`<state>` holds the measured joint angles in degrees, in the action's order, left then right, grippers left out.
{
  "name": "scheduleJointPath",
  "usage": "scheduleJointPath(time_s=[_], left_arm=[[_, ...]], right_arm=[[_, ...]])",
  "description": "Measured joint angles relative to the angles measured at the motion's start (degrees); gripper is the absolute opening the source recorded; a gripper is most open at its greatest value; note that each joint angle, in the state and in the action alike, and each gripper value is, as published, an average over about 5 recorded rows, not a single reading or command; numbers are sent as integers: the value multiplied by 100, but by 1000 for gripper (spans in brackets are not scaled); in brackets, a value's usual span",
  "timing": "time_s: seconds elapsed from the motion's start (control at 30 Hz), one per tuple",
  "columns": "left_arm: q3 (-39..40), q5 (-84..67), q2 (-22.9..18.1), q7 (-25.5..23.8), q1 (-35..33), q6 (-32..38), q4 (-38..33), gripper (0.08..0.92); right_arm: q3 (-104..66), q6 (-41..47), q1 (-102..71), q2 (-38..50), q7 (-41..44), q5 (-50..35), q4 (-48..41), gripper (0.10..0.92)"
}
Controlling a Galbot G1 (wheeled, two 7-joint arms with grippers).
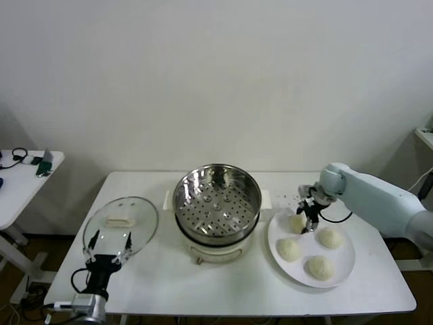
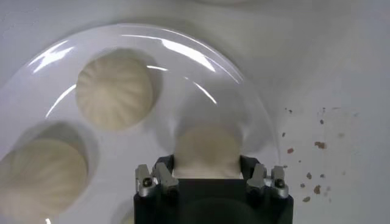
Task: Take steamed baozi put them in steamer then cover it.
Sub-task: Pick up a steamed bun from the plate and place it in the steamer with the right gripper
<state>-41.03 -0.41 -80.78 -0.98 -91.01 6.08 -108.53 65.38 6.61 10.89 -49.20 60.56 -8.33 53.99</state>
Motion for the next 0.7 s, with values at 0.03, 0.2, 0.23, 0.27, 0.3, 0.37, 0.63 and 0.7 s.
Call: scheduleJointPath(time_s=[0.03, 0.2, 0.23, 0.27, 0.3, 0.37, 0.63, 0.7], left_arm=[[-3, -3, 6, 0, -3, -1, -4, 823], [-5, -14, 32, 1, -29, -7, -23, 823], [-2, -15, 34, 1, -35, -8, -28, 823], [4, -16, 35, 1, -42, -9, -33, 823], [12, -16, 36, 1, -47, -9, -38, 823], [28, -16, 36, 1, -56, -10, -47, 823], [55, -17, 33, 1, -68, -17, -71, 823], [57, -23, 35, 0, -77, -17, -72, 823]], right_arm=[[75, -23, 99, 6, 10, -30, 31, 696], [645, -235, 843, -46, 66, -219, 231, 696], [783, -299, 1029, -72, 79, -266, 277, 696], [929, -371, 1226, -105, 92, -312, 325, 696], [1072, -449, 1425, -143, 105, -354, 375, 696], [1342, -617, 1815, -230, 130, -411, 478, 696], [1954, -1360, 3014, -746, 179, -286, 971, 703], [1993, -1534, 3175, -899, 179, -181, 1093, 704]])
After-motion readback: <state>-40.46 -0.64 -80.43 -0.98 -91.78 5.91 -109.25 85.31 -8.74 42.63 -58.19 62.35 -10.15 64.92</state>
